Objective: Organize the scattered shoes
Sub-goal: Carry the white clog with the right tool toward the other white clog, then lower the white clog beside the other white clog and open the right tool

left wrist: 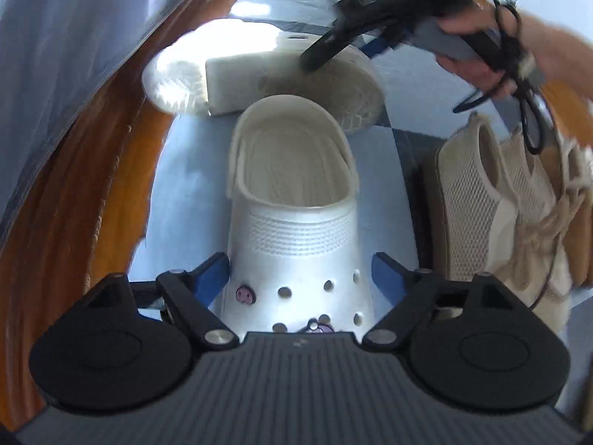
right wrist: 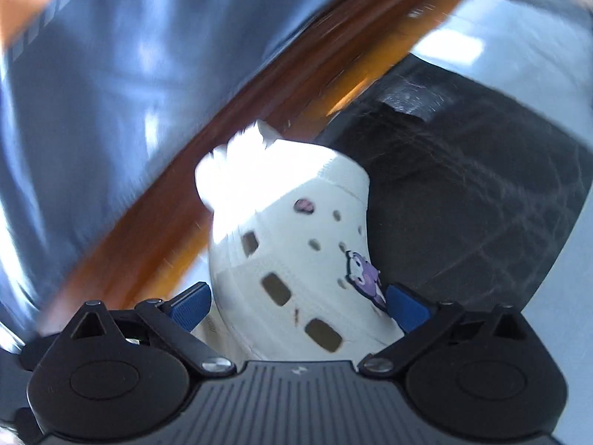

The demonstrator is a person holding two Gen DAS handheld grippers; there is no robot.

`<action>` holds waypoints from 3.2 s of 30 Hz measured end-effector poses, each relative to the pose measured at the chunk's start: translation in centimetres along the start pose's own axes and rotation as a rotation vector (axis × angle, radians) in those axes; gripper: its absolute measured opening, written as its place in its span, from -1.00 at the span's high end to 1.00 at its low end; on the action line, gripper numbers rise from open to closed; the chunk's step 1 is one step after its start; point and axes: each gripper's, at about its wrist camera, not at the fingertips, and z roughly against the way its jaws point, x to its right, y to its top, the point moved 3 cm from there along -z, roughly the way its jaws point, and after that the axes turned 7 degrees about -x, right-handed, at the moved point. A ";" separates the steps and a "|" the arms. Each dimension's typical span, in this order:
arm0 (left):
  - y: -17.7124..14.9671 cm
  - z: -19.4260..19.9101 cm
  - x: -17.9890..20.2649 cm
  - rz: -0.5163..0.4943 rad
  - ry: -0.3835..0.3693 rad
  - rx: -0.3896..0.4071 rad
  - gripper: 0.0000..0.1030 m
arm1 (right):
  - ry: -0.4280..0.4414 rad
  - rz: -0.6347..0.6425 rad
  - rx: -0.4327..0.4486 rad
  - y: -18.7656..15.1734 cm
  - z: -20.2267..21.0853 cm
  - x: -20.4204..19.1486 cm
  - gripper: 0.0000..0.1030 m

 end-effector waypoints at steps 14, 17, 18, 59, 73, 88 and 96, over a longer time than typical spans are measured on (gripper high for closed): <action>-0.1 1.9 0.2 0.071 -0.136 0.034 -0.40 | -0.068 -0.124 0.078 3.8 3.8 -4.6 -0.43; -0.1 2.3 -0.6 0.093 -0.139 0.019 -0.40 | -0.009 -0.174 0.066 4.3 4.2 -5.1 -0.58; -0.1 2.3 -0.8 0.098 -0.145 0.014 -0.40 | 0.040 -0.186 0.073 4.2 4.4 -5.1 -0.66; 1.5 9.9 -5.6 0.390 0.016 -0.111 -0.55 | 0.391 -0.372 -0.201 -1.0 0.6 -9.5 -0.90; 2.2 4.9 -7.8 0.351 0.141 -0.081 -0.77 | 0.088 -0.202 -0.187 -8.1 3.0 -4.8 -0.44; 3.3 -0.9 -6.5 0.157 0.155 -0.003 -0.65 | 0.152 -0.346 -0.215 -9.7 -3.3 -2.2 0.39; 4.6 -0.4 -3.1 0.009 0.122 0.057 -0.64 | 0.028 -0.370 -0.172 -9.9 0.4 0.2 0.50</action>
